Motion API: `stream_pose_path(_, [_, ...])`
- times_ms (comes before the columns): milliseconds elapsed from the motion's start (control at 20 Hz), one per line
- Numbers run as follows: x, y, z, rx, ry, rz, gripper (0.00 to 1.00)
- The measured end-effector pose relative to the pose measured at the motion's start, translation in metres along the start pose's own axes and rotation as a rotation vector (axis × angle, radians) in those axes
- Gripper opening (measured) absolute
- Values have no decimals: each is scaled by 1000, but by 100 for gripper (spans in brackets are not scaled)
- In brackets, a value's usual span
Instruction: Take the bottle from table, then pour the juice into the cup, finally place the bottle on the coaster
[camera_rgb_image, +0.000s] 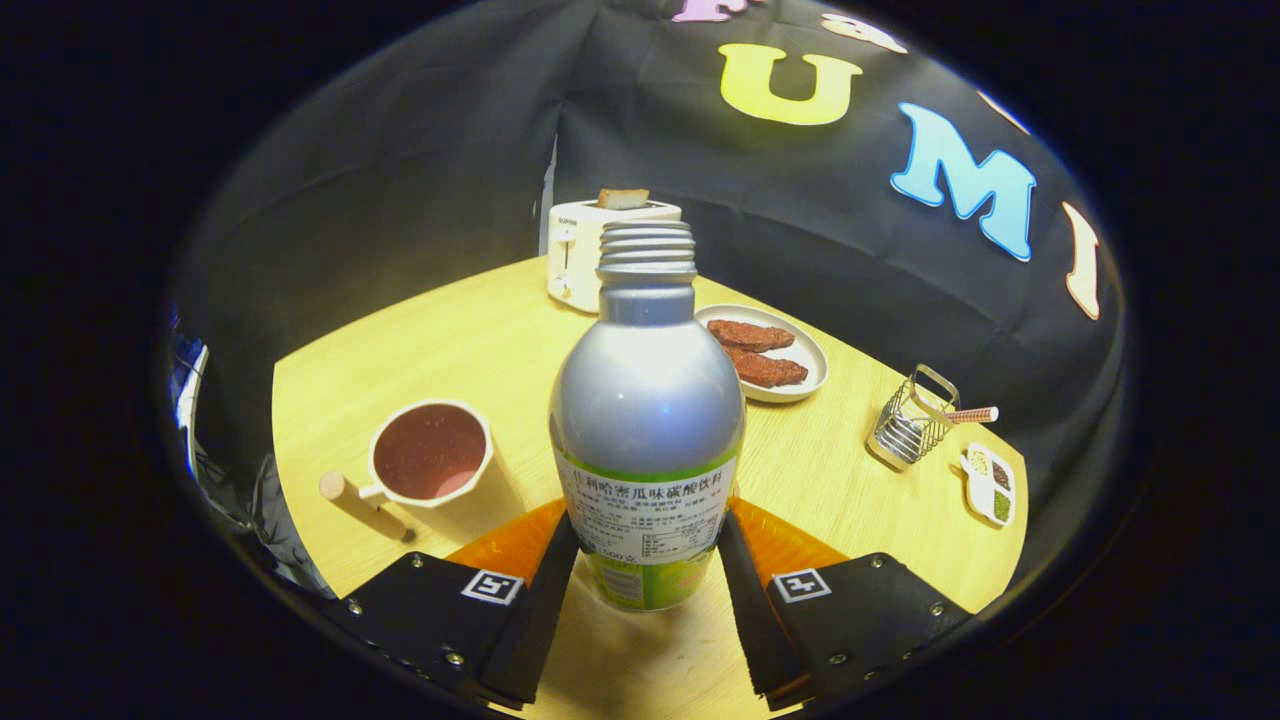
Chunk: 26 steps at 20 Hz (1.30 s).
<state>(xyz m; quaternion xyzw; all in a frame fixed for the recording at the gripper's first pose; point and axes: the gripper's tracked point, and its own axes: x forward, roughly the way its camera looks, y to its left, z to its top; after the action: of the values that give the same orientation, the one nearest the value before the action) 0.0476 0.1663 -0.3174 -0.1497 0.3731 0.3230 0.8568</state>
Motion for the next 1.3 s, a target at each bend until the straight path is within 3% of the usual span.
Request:
stream_pose_path(450, [27,-23,8,46,-54,7,76])
stream_pose_path(800, [47,-29,36,52,-173,3,76])
stream_pose_path(1300, [81,-42,31,77,-181,-18,78])
